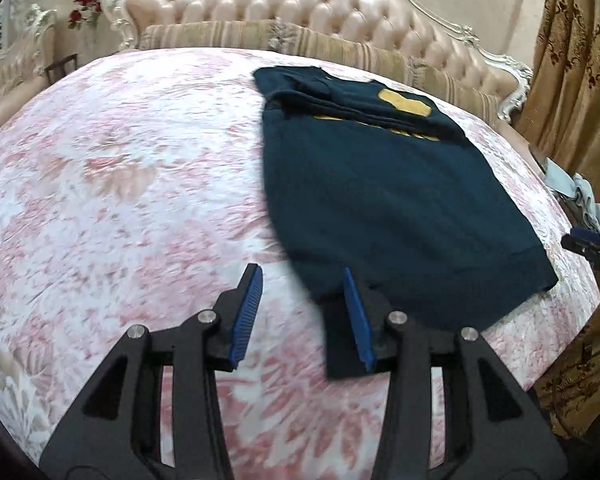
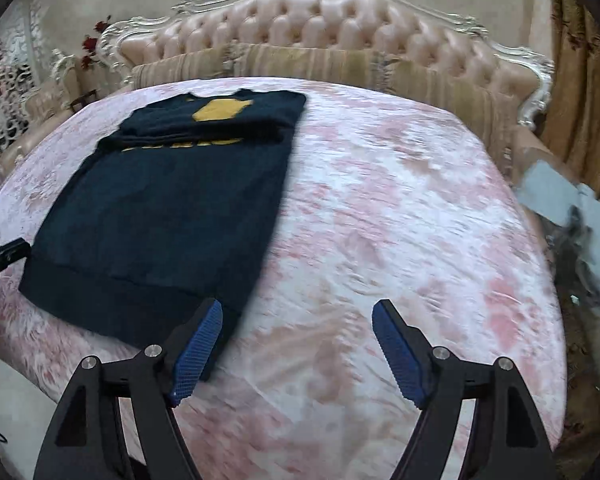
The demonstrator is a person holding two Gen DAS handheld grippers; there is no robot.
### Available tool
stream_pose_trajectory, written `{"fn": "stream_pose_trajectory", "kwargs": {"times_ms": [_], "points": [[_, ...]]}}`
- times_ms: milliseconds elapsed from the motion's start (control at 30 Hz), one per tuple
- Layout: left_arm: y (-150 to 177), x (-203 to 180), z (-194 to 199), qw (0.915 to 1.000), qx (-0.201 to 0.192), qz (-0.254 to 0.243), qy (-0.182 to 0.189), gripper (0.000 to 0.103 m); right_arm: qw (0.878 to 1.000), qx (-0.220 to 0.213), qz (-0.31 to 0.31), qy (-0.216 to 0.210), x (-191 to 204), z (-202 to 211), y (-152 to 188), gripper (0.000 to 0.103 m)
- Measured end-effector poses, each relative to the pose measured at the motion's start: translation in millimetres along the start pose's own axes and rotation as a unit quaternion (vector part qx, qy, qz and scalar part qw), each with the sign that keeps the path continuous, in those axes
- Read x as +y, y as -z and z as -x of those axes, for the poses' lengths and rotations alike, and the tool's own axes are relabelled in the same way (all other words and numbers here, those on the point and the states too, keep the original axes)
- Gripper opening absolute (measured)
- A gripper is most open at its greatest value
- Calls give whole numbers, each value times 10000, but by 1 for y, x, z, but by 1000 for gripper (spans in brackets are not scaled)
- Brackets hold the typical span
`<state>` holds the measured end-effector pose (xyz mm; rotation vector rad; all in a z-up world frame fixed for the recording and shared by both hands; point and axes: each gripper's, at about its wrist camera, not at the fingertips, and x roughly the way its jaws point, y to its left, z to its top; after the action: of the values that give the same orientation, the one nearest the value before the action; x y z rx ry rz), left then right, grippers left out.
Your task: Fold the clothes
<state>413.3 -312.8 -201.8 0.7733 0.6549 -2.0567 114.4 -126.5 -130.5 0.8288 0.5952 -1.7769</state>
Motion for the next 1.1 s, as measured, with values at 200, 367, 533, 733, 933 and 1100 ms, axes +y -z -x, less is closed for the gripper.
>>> {"fn": "stream_pose_trajectory", "kwargs": {"times_ms": [200,367,533,733,933,1100], "points": [[-15,-13,-4,9997,-76,-247,-20,43,9970,-147,757,13,52,-36,-23,78],[-13,-34,-34,9948,470,-879,-188,42,9926,223,1185,160,69,-64,-18,78],[-36,-15,-24,9972,297,-685,40,44,9927,238,1180,-14,60,-56,-18,78],[-123,20,-73,9984,-28,-474,-296,44,9930,-379,1018,460,36,-56,-73,79],[-152,13,-132,9928,368,-1034,-479,44,9924,-218,854,853,14,-116,-120,79],[-159,12,-157,9912,515,-1101,-520,44,9932,-273,683,906,6,-150,-151,79]]}}
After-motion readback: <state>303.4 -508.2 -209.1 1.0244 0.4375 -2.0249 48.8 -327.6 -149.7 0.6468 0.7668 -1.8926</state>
